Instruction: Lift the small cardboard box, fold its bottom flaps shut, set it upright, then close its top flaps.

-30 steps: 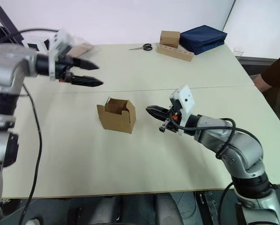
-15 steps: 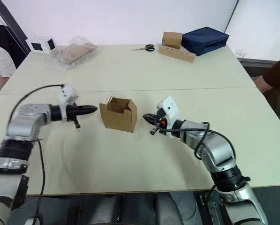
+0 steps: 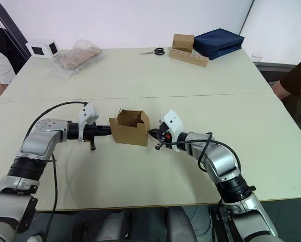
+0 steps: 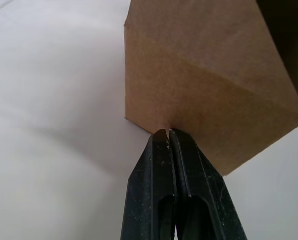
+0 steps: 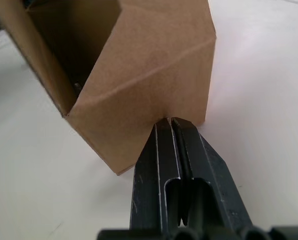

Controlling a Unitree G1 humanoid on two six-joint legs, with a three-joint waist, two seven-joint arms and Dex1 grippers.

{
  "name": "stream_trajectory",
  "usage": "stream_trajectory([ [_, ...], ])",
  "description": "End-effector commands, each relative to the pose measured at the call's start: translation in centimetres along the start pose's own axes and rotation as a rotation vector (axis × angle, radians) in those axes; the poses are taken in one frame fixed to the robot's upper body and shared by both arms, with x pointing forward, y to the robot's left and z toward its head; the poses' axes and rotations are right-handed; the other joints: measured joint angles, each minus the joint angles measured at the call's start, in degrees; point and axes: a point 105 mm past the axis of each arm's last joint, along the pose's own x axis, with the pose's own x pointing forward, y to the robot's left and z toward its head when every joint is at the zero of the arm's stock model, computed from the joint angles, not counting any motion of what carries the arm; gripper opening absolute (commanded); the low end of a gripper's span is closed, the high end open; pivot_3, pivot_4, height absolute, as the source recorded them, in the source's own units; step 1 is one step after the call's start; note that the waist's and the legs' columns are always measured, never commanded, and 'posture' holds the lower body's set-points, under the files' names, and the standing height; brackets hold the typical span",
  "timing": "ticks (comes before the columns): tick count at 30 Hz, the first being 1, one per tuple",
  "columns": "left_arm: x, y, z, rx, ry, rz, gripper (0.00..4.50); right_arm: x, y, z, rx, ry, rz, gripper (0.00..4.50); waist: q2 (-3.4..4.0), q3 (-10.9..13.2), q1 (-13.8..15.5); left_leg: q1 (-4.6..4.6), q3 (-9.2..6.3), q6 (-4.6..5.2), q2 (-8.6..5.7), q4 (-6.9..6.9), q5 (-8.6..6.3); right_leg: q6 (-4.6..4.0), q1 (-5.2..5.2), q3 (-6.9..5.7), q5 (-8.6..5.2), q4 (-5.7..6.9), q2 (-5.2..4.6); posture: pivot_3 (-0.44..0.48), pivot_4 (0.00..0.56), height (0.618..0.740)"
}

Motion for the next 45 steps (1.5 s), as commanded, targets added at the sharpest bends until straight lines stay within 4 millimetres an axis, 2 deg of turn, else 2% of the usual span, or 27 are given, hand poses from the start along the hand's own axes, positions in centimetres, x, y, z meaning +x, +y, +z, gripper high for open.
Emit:
stream_trajectory([
  [1, 0.3, -1.5, 1.2, 0.021, -0.03, -0.072, 0.05, -0.8, 0.9, 1.6, -0.028, -0.046, 0.041, 0.0, 0.0, 0.0, 0.1, 0.0, 0.0, 0.0, 0.0, 0.0, 0.0, 0.0, 0.0, 0.0, 0.0, 0.0, 0.0, 0.0, 0.15, 0.74],
  [8, 0.2, -3.2, 1.3, 0.001, -0.023, -0.142, 0.05, -1.3, 1.4, 1.6, -0.031, -0.034, 0.053, 0.0, 0.0, 0.0, 0.0, 0.02, -0.01, 0.01, 0.01, 0.0, 0.0, 0.0, 0.01, 0.0, 0.0, 0.0, 0.02, 0.0, 0.15, 0.74],
  [23, 0.0, -4.1, 0.5, 0.012, 0.032, -0.14, 0.05, -3.1, 2.4, 0.8, -0.028, 0.048, 0.106, 0.0, 0.0, 0.0, 0.1, 0.02, -0.01, 0.02, 0.01, 0.0, -0.01, 0.0, 0.02, 0.0, 0.0, 0.0, 0.01, 0.0, 0.15, 0.74],
  [35, -0.5, -4.3, 0.3, 0.023, 0.061, -0.142, 0.05, -3.6, 2.1, -0.6, -0.066, 0.114, 0.08, 0.0, 0.0, 0.0, 0.1, 0.03, -0.01, 0.03, 0.01, 0.0, -0.01, 0.0, 0.03, 0.0, 0.0, 0.0, 0.01, 0.0, 0.15, 0.74],
  [41, -3.2, -3.0, 0.7, 0.015, 0.045, -0.065, 0.05, -5.6, -0.6, 1.0, -0.069, 0.034, -0.029, 0.0, 0.0, 0.0, 0.1, 0.03, -0.01, 0.03, 0.02, 0.0, -0.02, 0.0, 0.02, 0.0, 0.0, 0.0, 0.02, 0.0, 0.15, 0.74],
  [45, -4.0, -2.9, 4.4, -0.028, -0.131, -0.057, 0.05, -6.6, -0.8, 3.3, -0.063, -0.073, -0.008, 0.0, 0.0, 0.0, 0.2, 0.02, 0.0, 0.03, 0.02, 0.0, -0.02, 0.0, 0.04, 0.0, 0.0, -0.01, 0.01, 0.0, 0.15, 0.74],
])
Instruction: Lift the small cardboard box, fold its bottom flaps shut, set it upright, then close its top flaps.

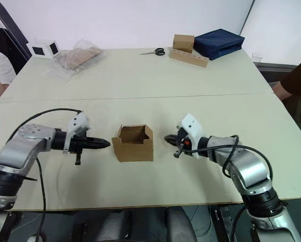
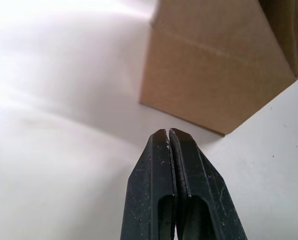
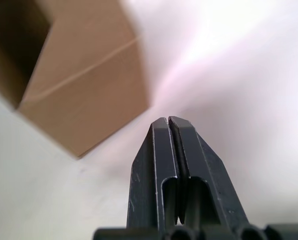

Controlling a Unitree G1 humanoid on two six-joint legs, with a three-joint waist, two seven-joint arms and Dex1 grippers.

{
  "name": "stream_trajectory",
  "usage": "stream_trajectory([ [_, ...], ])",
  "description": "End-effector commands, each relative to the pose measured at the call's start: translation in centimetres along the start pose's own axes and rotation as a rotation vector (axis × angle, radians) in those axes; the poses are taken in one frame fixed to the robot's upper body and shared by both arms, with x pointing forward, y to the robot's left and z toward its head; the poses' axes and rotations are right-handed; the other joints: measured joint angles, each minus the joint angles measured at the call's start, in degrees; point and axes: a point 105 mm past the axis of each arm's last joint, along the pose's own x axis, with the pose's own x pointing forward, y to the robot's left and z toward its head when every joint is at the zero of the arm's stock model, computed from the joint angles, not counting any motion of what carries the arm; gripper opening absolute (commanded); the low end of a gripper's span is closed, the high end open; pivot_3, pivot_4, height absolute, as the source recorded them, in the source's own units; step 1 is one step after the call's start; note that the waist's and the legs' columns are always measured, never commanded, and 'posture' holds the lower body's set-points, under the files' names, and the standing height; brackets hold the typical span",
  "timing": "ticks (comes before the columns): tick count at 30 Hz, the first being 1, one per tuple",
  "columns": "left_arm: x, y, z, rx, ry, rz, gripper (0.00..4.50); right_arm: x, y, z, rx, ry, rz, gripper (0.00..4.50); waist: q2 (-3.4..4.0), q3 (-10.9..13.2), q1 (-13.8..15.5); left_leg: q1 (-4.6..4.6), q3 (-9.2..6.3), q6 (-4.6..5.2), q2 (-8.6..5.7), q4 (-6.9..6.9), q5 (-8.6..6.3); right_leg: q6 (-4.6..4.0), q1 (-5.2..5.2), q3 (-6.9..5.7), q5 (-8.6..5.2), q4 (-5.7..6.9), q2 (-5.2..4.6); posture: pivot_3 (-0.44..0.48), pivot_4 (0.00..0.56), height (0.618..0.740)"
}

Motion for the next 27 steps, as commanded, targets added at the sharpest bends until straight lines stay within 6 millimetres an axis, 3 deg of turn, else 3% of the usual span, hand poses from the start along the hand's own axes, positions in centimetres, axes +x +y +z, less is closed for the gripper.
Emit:
stream_trajectory([
  [1, -0.8, -0.5, 4.4, -0.014, -0.183, -0.011, 0.05, -0.9, 0.3, 3.1, -0.028, -0.134, 0.046, 0.0, -0.01, 0.0, 0.1, 0.0, 0.0, 0.0, 0.0, 0.0, 0.0, 0.0, 0.02, 0.0, 0.0, 0.0, -0.01, 0.0, 0.15, 0.74],
  [6, 0.1, -1.5, 5.6, -0.023, -0.229, -0.049, 0.05, -0.2, 1.1, 3.6, -0.001, -0.16, 0.136, 0.0, -0.01, 0.0, -0.1, 0.04, 0.0, 0.01, 0.0, 0.01, -0.01, 0.0, 0.05, 0.0, 0.0, 0.0, 0.0, 0.0, 0.15, 0.74],
  [17, 2.4, -1.6, 4.2, -0.02, -0.186, -0.057, 0.05, 2.0, 2.8, 2.8, 0.025, -0.134, 0.259, 0.0, 0.0, 0.0, 0.0, 0.06, 0.01, 0.0, 0.01, 0.0, 0.0, 0.0, 0.05, 0.01, 0.0, -0.01, 0.01, 0.0, 0.15, 0.74],
  [27, 4.1, -1.8, 2.8, 0.004, -0.119, -0.064, 0.05, 3.0, 2.3, 0.7, 0.002, -0.056, 0.251, 0.0, 0.04, 0.0, -0.1, 0.11, 0.01, 0.0, 0.01, 0.0, 0.0, 0.0, 0.08, 0.01, 0.0, -0.01, 0.02, 0.0, 0.15, 0.74],
])
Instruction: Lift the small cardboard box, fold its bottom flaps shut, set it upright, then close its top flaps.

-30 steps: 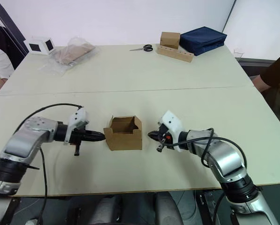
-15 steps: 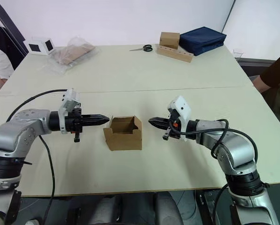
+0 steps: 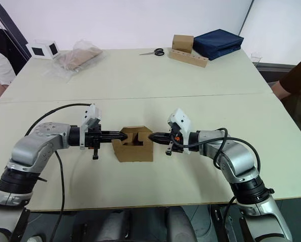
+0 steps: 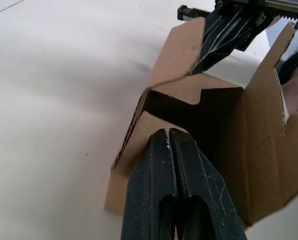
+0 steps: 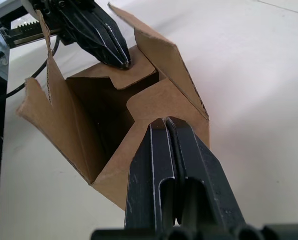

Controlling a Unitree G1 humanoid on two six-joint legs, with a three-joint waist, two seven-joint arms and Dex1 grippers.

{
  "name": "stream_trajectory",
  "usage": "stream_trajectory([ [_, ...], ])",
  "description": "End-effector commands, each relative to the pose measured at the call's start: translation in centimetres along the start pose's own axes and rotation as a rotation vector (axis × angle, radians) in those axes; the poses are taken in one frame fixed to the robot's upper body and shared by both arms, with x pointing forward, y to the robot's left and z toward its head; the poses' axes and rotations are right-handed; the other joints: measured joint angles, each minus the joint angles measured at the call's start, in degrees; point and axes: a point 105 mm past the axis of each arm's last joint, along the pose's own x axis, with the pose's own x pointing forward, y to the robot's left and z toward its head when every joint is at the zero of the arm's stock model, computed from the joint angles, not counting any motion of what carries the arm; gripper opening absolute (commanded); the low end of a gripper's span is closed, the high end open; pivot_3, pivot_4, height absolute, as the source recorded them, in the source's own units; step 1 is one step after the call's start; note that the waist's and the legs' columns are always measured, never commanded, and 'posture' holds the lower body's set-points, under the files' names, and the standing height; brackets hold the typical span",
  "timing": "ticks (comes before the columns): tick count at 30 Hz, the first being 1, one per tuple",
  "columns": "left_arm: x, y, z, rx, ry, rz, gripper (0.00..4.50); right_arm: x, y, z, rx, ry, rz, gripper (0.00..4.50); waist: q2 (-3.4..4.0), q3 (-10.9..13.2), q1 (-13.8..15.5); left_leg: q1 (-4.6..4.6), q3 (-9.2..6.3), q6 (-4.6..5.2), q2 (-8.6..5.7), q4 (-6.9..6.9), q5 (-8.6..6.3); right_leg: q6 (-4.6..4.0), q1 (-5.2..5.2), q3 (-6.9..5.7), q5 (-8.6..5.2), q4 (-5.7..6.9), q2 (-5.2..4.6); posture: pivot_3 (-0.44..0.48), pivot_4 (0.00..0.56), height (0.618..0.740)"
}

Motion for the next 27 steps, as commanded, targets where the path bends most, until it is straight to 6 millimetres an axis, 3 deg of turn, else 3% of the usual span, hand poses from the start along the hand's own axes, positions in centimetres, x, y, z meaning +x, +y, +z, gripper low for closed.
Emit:
stream_trajectory([
  [1, 0.1, 0.2, -0.4, 0.01, 0.025, 0.014, 0.05, 0.1, -0.2, -0.7, -0.01, 0.031, -0.008, 0.0, -0.01, 0.0, 0.0, 0.0, 0.0, 0.0, 0.0, 0.0, 0.0, 0.0, 0.01, 0.0, 0.0, 0.0, 0.0, 0.0, 0.15, 0.74],
  [6, 0.1, 0.4, -0.3, 0.014, 0.023, 0.033, 0.05, 0.2, 0.1, -1.0, -0.042, 0.058, -0.001, 0.0, 0.0, 0.0, 0.0, 0.08, 0.0, 0.0, 0.0, 0.0, 0.0, 0.0, 0.09, 0.0, 0.0, 0.0, 0.0, 0.0, 0.15, 0.74],
  [14, -0.6, 0.4, 0.6, 0.013, -0.007, 0.054, 0.05, 0.1, 0.4, 0.9, -0.071, 0.007, 0.004, 0.0, 0.0, 0.0, 0.0, 0.08, -0.01, 0.0, 0.0, 0.0, 0.0, 0.0, 0.1, 0.0, 0.0, 0.0, 0.0, 0.0, 0.15, 0.74],
  [21, -1.1, 0.4, 1.4, 0.005, -0.042, 0.062, 0.05, 0.2, 0.3, 1.2, -0.067, -0.003, -0.001, 0.0, 0.0, 0.0, 0.0, 0.08, -0.01, 0.0, 0.0, 0.0, 0.0, 0.0, 0.09, 0.0, 0.0, 0.0, 0.0, 0.0, 0.15, 0.74],
  [27, -3.1, 0.8, 3.5, -0.005, -0.1, 0.089, 0.05, -1.3, 0.1, 4.0, -0.077, -0.086, -0.03, 0.0, 0.0, 0.0, 0.0, 0.03, -0.01, 0.0, 0.0, 0.0, 0.0, 0.0, 0.05, 0.0, 0.0, 0.0, 0.0, 0.0, 0.15, 0.74],
])
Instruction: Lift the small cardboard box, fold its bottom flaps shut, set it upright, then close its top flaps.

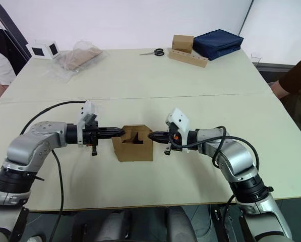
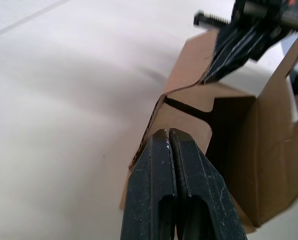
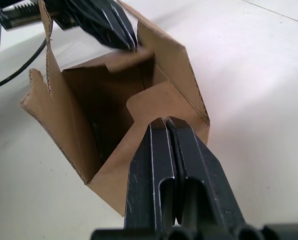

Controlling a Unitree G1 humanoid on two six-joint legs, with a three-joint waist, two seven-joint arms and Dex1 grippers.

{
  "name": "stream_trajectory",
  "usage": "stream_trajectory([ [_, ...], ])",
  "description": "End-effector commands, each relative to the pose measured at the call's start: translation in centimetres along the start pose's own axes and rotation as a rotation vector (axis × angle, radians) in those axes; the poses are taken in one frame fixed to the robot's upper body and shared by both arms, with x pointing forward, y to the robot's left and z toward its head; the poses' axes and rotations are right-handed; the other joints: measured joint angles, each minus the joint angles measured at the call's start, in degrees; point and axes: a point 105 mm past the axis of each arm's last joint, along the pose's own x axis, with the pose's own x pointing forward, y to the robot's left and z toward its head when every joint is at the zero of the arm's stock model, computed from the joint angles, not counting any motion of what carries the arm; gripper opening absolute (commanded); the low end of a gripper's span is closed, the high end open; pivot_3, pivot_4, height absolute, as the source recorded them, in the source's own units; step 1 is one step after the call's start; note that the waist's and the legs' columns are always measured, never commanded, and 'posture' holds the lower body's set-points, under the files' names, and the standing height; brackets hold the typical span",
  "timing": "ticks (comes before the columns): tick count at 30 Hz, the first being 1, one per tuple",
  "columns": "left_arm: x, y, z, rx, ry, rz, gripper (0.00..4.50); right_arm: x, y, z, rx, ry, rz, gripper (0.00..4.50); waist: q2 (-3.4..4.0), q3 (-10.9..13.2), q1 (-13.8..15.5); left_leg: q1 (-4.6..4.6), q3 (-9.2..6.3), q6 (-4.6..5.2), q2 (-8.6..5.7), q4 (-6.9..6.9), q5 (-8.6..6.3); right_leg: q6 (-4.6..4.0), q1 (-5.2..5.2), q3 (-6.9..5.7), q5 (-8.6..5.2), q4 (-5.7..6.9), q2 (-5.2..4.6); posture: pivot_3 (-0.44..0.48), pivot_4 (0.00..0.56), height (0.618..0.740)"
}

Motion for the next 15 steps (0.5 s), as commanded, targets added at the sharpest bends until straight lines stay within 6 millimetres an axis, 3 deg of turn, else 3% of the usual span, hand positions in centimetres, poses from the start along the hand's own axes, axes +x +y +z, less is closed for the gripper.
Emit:
stream_trajectory([
  [1, -1.7, 0.0, 2.4, 0.045, -0.049, 0.016, 0.05, -1.3, 0.3, 3.7, -0.052, -0.111, -0.008, 0.0, 0.01, 0.0, 0.0, 0.0, 0.0, 0.0, 0.0, 0.0, 0.0, 0.0, 0.0, 0.0, 0.0, 0.0, 0.0, 0.0, 0.15, 0.74],
  [8, -2.5, 1.9, 2.8, 0.051, -0.038, 0.056, 0.05, -2.7, 1.3, 6.5, -0.071, -0.178, 0.007, 0.0, 0.01, 0.0, 0.1, -0.02, 0.0, 0.0, 0.0, 0.0, 0.0, 0.0, -0.01, -0.01, 0.0, -0.01, -0.01, 0.0, 0.15, 0.74],
  [15, 0.8, 4.6, 1.9, 0.061, -0.006, 0.0, 0.05, -2.9, 5.3, 6.4, -0.08, -0.131, 0.168, 0.0, 0.0, 0.0, 0.4, -0.04, -0.01, 0.0, -0.05, 0.01, 0.0, 0.0, 0.01, -0.05, 0.0, -0.05, -0.02, 0.0, 0.15, 0.74],
])
